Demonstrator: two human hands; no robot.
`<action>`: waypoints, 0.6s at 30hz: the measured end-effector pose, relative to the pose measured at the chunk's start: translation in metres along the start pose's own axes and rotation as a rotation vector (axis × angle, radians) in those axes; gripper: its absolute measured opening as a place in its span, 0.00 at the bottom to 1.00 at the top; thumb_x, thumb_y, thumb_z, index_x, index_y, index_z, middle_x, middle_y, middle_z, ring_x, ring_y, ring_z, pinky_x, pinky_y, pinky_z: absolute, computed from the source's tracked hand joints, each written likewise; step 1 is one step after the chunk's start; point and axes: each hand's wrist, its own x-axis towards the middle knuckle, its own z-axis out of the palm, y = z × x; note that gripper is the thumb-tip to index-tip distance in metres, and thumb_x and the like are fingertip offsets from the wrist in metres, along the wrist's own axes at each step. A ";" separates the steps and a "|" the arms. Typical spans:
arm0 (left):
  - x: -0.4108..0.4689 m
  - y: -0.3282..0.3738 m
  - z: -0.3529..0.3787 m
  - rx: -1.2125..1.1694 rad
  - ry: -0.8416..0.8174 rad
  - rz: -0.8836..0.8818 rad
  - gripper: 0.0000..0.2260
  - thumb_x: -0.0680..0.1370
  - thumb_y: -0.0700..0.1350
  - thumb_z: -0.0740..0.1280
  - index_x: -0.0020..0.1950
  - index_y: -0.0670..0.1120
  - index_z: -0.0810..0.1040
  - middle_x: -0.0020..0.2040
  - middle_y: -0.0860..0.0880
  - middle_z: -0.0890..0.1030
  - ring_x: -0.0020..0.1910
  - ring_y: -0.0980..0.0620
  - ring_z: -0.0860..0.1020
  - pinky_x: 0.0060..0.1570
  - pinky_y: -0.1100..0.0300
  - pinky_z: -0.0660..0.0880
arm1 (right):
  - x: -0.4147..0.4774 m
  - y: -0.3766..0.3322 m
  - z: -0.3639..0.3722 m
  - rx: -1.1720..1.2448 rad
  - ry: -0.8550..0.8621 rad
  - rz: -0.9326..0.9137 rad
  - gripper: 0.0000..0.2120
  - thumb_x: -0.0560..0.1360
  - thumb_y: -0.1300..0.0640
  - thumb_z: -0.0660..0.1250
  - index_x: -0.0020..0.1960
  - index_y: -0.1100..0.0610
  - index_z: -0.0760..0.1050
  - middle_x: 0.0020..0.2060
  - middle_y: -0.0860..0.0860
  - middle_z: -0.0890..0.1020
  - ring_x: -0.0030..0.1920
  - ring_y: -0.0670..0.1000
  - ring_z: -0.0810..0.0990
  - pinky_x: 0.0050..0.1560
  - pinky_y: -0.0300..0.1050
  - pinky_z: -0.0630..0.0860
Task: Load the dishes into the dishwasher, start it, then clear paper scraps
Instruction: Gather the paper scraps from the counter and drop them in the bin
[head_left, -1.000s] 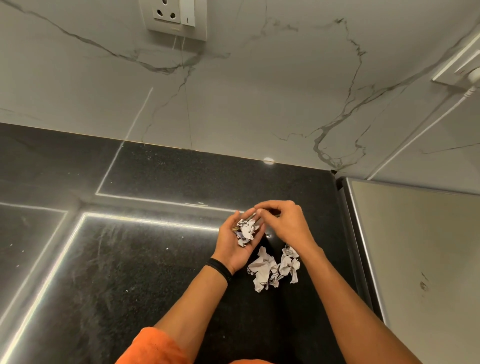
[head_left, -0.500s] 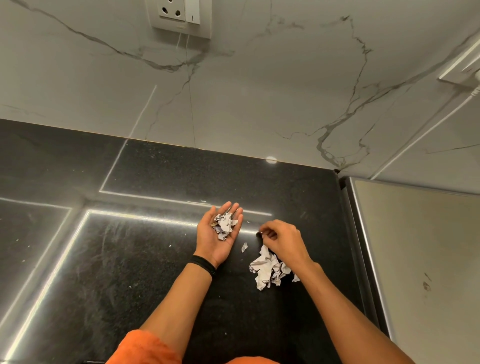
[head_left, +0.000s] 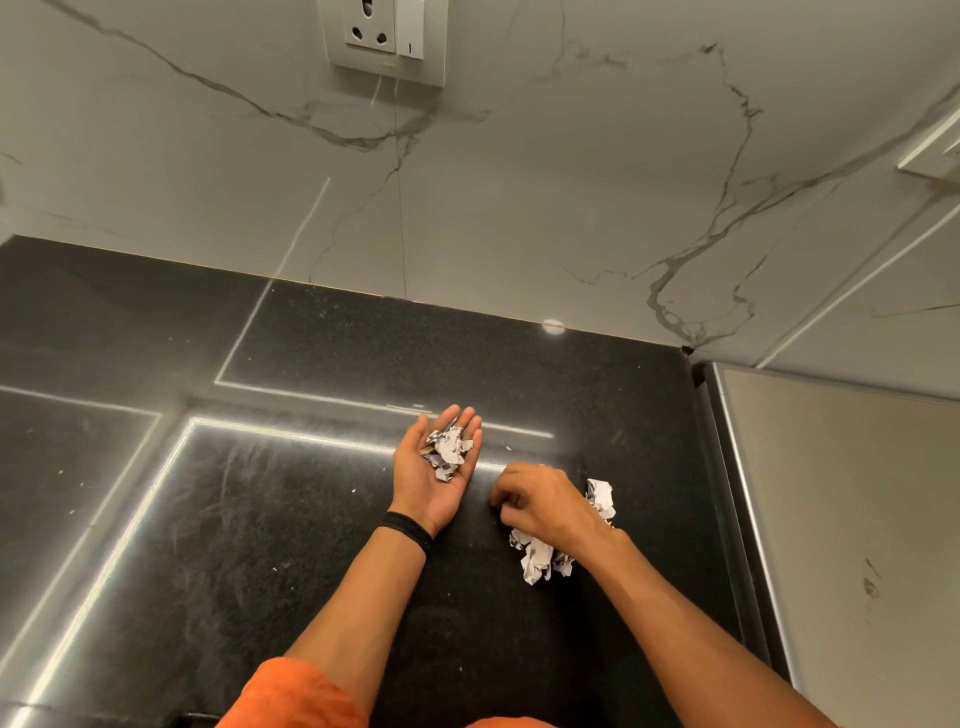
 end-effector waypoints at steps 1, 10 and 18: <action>0.001 -0.002 0.001 0.009 0.000 -0.009 0.19 0.84 0.50 0.61 0.65 0.38 0.78 0.65 0.37 0.81 0.67 0.40 0.78 0.70 0.48 0.72 | 0.000 -0.002 0.000 0.119 0.093 0.080 0.07 0.70 0.60 0.72 0.46 0.52 0.85 0.43 0.45 0.84 0.41 0.43 0.80 0.48 0.44 0.79; -0.011 -0.022 0.009 0.093 -0.059 -0.145 0.21 0.84 0.52 0.60 0.68 0.37 0.77 0.66 0.37 0.80 0.63 0.42 0.80 0.66 0.49 0.74 | 0.024 -0.021 -0.037 0.672 0.381 0.248 0.09 0.75 0.64 0.73 0.47 0.51 0.87 0.44 0.43 0.87 0.50 0.42 0.85 0.54 0.39 0.80; -0.004 -0.011 0.003 -0.011 -0.028 -0.085 0.20 0.84 0.50 0.61 0.69 0.36 0.76 0.66 0.36 0.80 0.64 0.40 0.81 0.65 0.48 0.77 | 0.029 0.014 -0.034 0.416 0.383 0.379 0.09 0.76 0.62 0.73 0.52 0.51 0.85 0.45 0.43 0.86 0.47 0.41 0.84 0.56 0.45 0.82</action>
